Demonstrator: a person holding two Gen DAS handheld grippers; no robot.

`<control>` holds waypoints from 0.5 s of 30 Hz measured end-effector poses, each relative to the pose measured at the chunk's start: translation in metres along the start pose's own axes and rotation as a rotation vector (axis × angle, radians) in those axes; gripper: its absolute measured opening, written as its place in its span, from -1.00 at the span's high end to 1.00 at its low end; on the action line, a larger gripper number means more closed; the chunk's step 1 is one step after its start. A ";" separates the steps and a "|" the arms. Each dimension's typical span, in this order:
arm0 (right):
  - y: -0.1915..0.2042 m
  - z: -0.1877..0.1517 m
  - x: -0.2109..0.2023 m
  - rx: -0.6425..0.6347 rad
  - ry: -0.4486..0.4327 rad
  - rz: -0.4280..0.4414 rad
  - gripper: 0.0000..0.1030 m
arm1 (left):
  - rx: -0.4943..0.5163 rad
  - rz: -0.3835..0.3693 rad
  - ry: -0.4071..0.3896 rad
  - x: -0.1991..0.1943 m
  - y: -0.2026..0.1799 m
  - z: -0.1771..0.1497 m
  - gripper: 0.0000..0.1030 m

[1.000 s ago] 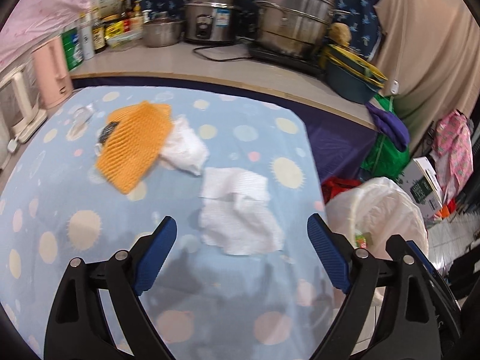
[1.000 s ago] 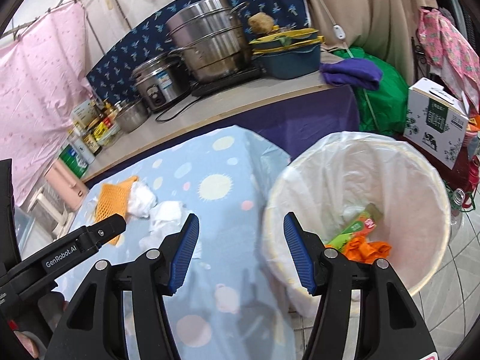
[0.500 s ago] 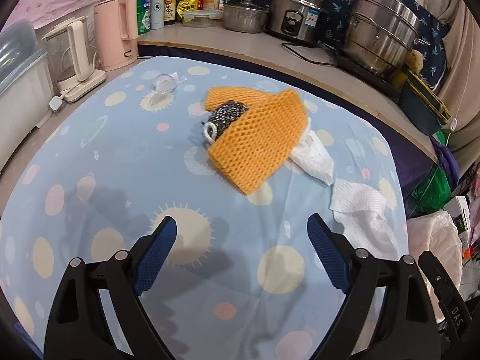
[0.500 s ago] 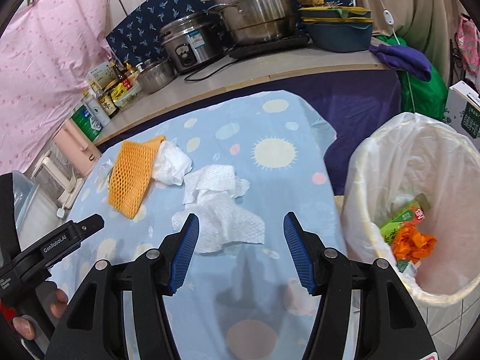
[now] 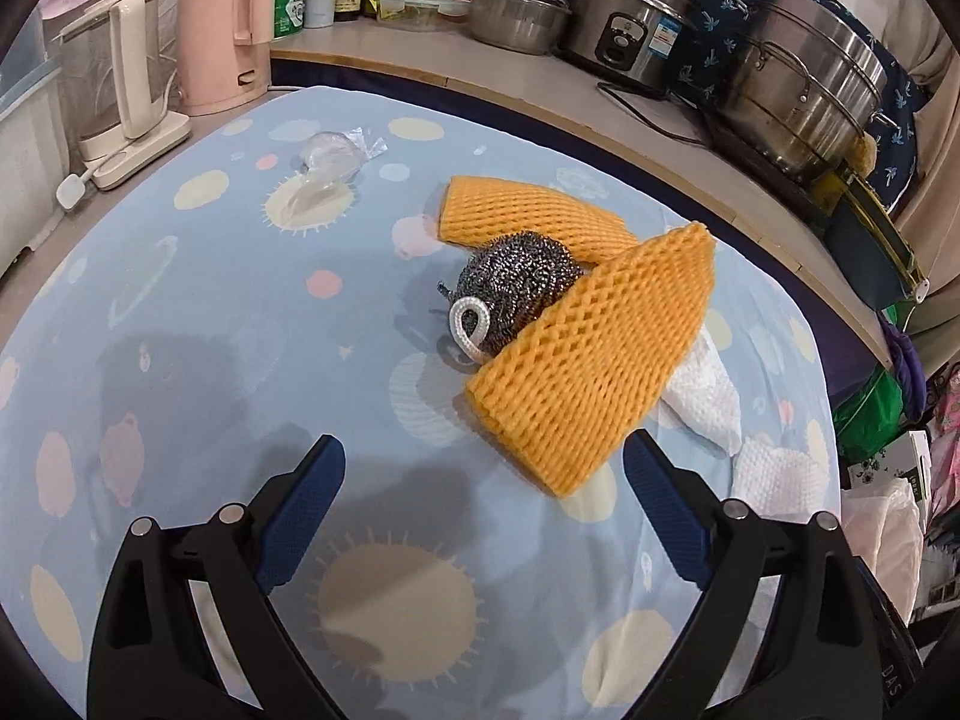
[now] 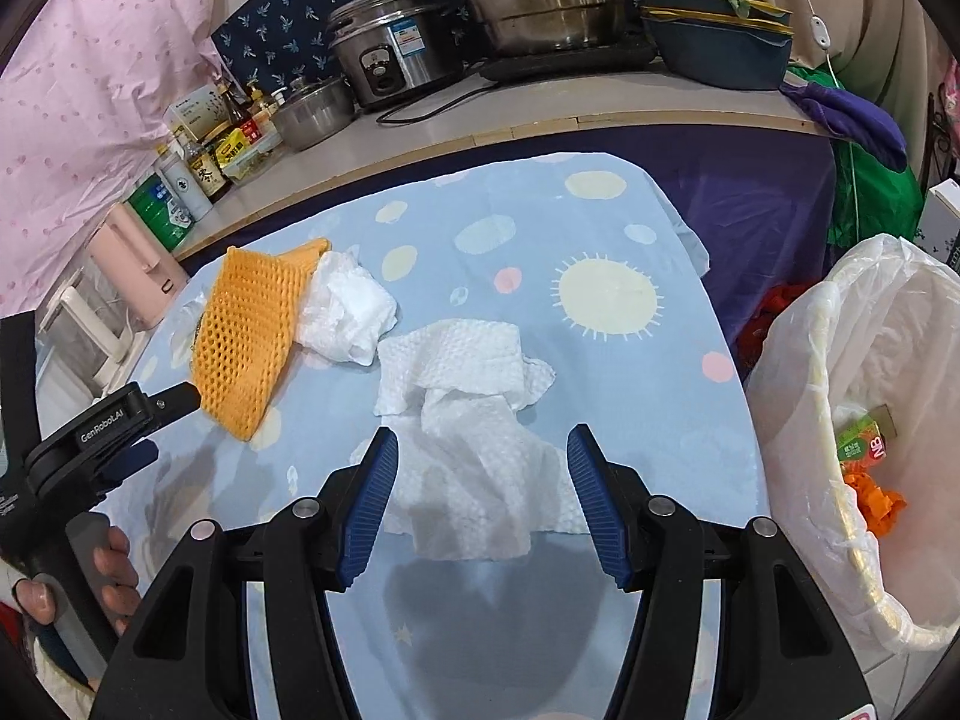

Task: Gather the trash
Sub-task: 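Grasp the white tissue with the right tool while the left tool grasps the orange foam mesh sleeve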

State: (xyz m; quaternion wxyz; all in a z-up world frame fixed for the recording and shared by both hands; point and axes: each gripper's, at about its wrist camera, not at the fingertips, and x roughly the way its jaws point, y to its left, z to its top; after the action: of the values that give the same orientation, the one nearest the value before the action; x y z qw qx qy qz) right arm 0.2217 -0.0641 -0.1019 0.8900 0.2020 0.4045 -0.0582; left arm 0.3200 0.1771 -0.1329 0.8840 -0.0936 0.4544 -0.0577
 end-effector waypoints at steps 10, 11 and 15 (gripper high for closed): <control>0.005 0.001 0.022 -0.019 0.027 -0.021 -0.11 | 0.018 -0.042 0.025 0.027 -0.001 0.005 -0.37; 0.005 0.002 0.023 -0.020 0.029 -0.020 -0.11 | 0.019 -0.048 0.026 0.026 -0.002 0.005 -0.26; 0.005 0.000 0.027 -0.028 0.038 -0.016 0.05 | 0.043 -0.086 0.051 0.023 -0.007 0.001 0.39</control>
State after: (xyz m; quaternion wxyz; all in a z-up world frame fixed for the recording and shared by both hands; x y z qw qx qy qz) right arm 0.2413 -0.0578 -0.1200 0.8844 0.1875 0.4237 -0.0556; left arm 0.3338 0.1659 -0.1487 0.8707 -0.0925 0.4709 -0.1076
